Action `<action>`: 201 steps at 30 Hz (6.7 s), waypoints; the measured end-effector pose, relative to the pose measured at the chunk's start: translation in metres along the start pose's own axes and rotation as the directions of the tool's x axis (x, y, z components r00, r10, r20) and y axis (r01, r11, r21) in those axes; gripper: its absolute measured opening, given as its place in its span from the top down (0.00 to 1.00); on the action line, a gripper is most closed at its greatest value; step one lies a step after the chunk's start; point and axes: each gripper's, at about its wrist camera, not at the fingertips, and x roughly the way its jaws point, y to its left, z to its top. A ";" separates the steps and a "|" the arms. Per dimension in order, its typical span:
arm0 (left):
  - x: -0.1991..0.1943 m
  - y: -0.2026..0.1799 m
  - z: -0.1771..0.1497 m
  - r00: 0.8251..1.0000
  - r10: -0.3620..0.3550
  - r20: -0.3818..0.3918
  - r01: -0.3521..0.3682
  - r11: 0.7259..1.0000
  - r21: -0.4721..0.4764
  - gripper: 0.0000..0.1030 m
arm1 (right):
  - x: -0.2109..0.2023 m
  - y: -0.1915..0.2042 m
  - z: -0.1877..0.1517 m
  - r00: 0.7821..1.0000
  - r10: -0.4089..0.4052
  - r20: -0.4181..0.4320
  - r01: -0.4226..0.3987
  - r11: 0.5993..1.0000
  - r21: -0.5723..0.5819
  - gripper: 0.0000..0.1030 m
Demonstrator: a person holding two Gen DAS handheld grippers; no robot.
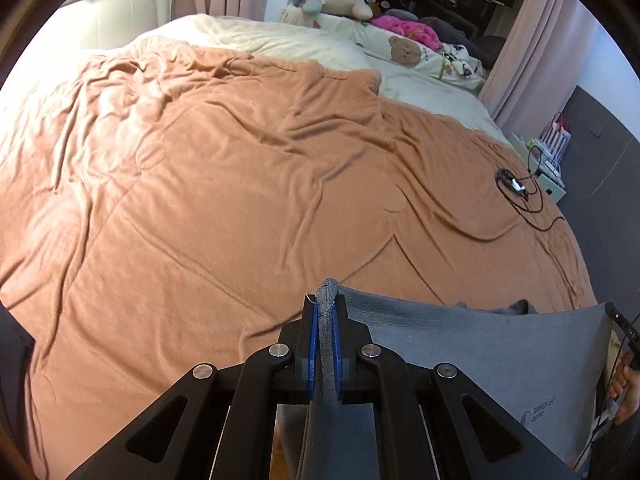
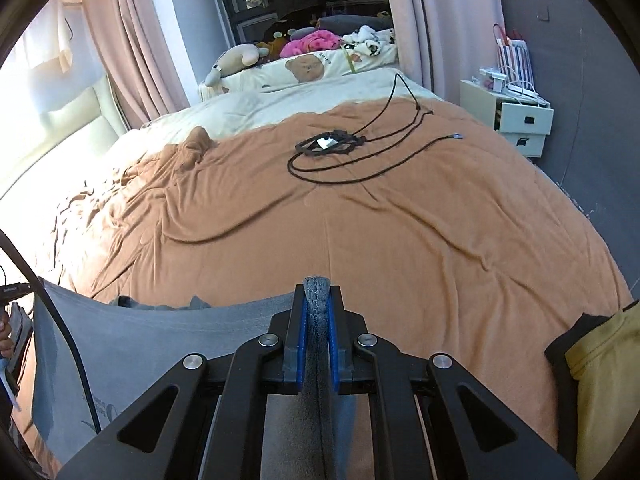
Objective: Fold small clothes
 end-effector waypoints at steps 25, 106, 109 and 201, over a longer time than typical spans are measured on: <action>0.138 0.026 -0.003 0.980 0.129 -0.153 -0.130 0.992 0.006 0.93 | 0.153 -0.018 0.016 0.966 -0.124 -0.228 0.123 0.992 -0.016 0.96; -0.105 0.050 -0.268 0.983 0.117 -0.143 -0.152 0.952 -0.266 0.56 | -0.169 -0.015 -0.165 0.959 -0.164 -0.230 0.217 0.949 0.229 0.37; -0.114 0.036 -0.261 0.989 0.101 -0.110 -0.126 0.963 -0.240 0.56 | -0.179 -0.003 -0.162 0.972 -0.146 -0.184 0.185 0.960 0.212 0.37; -0.112 0.038 -0.265 0.979 -0.202 0.027 0.190 0.859 -0.476 0.95 | -0.031 0.206 -0.181 0.913 0.175 -0.368 -0.229 0.967 -0.109 0.91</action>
